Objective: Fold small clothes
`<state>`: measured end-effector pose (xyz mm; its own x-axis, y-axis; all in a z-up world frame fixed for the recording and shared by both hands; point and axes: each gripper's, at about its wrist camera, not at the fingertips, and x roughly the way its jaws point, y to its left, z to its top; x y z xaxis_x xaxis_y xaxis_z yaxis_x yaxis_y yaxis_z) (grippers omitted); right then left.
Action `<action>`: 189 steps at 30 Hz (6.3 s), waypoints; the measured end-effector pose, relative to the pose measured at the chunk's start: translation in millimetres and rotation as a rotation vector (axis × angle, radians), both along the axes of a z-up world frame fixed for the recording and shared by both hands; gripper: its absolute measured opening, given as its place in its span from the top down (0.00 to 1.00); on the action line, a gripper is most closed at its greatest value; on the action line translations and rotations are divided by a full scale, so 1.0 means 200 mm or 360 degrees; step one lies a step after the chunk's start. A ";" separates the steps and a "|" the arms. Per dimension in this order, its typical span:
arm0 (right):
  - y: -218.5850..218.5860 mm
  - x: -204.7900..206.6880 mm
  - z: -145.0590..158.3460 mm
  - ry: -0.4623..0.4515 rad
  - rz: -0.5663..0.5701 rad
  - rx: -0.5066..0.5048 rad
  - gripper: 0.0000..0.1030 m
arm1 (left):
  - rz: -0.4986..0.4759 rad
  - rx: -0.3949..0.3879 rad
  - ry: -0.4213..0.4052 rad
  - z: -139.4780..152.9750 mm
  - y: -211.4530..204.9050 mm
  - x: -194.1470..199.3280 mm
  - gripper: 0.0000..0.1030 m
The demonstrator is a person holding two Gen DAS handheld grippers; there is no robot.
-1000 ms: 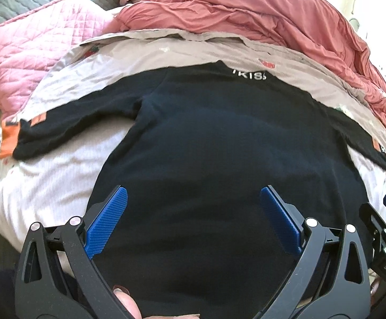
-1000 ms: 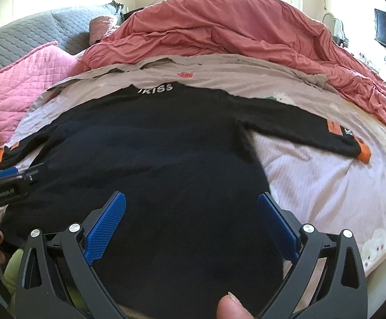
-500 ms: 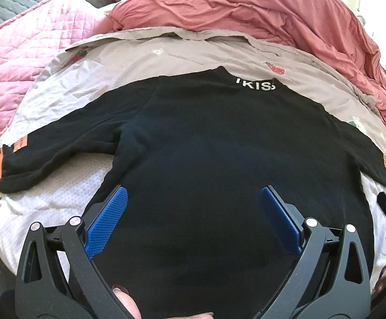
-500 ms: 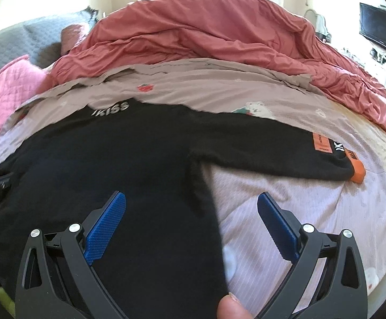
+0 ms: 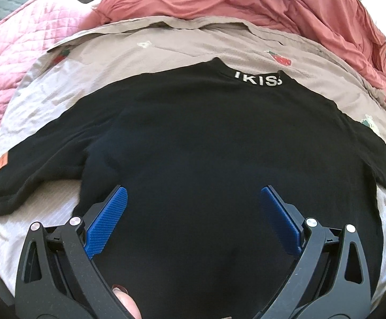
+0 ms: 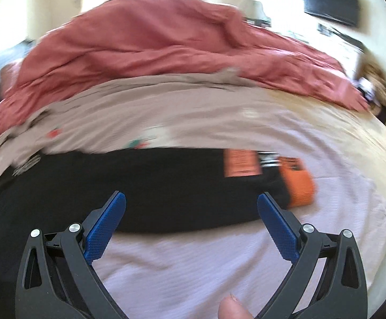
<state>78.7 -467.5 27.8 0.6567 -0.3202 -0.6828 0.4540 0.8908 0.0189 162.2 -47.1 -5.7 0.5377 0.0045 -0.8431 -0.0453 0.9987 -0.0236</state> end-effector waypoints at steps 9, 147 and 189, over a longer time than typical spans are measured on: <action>-0.59 -0.11 -0.11 0.0134 -0.0379 0.0173 0.04 | 0.0004 -0.0067 -0.0032 -0.01 -0.10 0.16 0.09; 0.97 0.54 -0.27 0.0325 0.0683 0.0379 0.54 | -0.0124 -0.0457 -0.0079 -0.07 0.29 0.21 0.84; 1.44 0.20 0.10 0.0011 0.1087 0.0216 0.08 | 0.0262 -0.0211 -0.0381 0.18 0.81 -0.24 0.15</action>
